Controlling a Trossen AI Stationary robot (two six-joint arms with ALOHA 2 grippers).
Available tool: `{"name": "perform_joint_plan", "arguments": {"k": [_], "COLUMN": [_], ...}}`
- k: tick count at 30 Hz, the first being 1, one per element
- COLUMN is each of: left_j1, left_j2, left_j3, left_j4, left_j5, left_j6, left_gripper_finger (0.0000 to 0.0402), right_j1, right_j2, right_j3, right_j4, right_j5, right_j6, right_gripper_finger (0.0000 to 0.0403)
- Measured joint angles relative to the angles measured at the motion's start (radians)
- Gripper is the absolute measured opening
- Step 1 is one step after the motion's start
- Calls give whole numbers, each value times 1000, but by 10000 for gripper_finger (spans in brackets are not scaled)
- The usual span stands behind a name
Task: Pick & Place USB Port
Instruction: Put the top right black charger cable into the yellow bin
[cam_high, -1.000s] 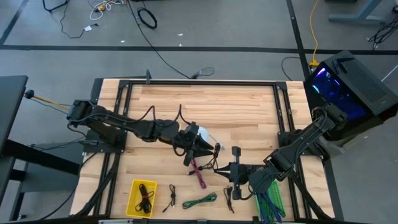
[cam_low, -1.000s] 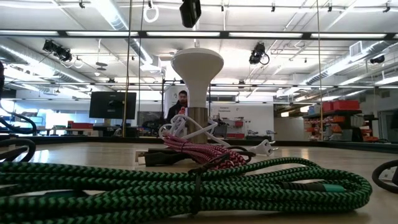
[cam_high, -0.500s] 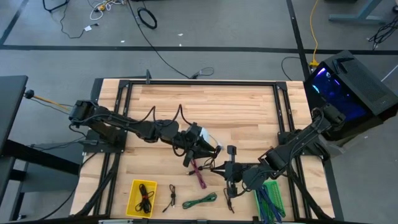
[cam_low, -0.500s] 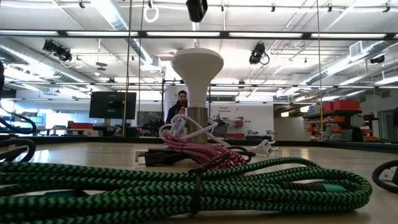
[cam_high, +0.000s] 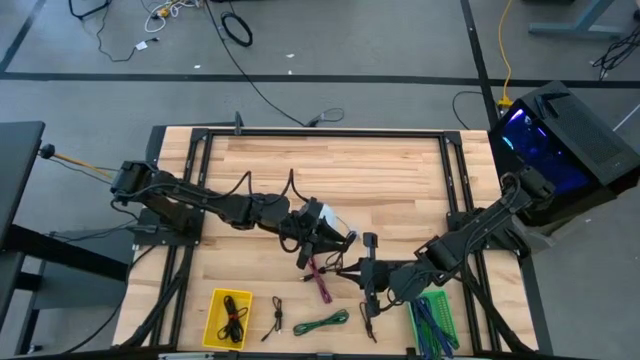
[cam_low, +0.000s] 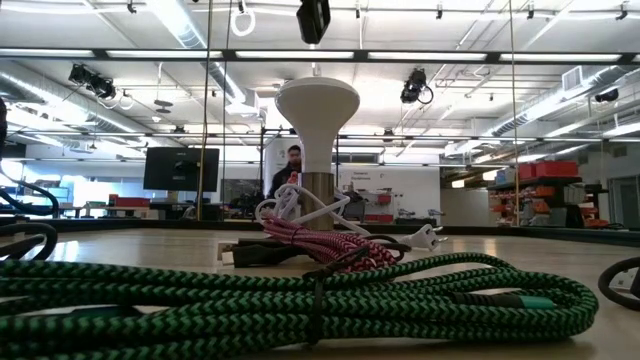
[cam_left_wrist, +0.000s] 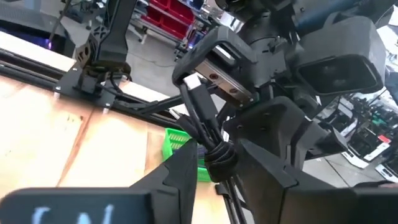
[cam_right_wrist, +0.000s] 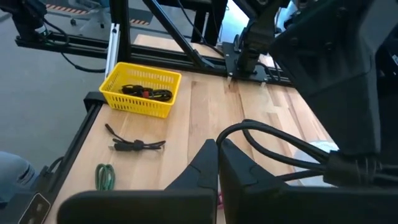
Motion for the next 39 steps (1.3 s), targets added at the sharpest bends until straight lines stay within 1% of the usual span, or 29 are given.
{"name": "perform_joint_plan", "arguments": {"k": [3,6,7,9,13,15,17,21,24,25,27,30,35,37,39], "left_j1": [0,0,0,0,0,-2,-3,-3,-3,-3,-3,-3,-3,-3,-2], "left_j2": [0,0,0,0,0,0,0,0,0,0,0,0,0,-1,-1], "left_j3": [0,0,0,0,0,0,0,0,0,0,0,0,0,0,0], "left_j4": [0,2,1,1,1,2,8,12,13,13,14,13,7,-34,-85], "left_j5": [4,32,35,36,38,23,7,9,8,16,20,36,50,23,21], "left_j6": [13,50,51,55,54,53,50,56,83,95,102,104,78,58,48], "left_gripper_finger": [81,23,13,7,3,3,9,30,37,33,12,4,3,8,22], "right_j1": [0,0,-1,-2,-2,-2,-2,-2,-2,-2,-2,-2,-2,-2,-2], "right_j2": [0,0,0,0,0,0,0,0,0,0,-1,-1,-1,-1,-1], "right_j3": [0,0,0,0,0,0,0,0,0,0,0,0,0,0,0], "right_j4": [-1,-4,-6,-6,-6,-7,-14,-24,-25,-25,-26,-33,-42,-56,-70], "right_j5": [0,0,1,0,1,2,1,4,4,4,4,4,6,5,4], "right_j6": [0,-1,-2,-2,-1,3,11,20,20,20,20,23,24,34,49], "right_gripper_finger": [0,0,0,0,0,0,0,0,0,0,0,0,0,0,0]}}
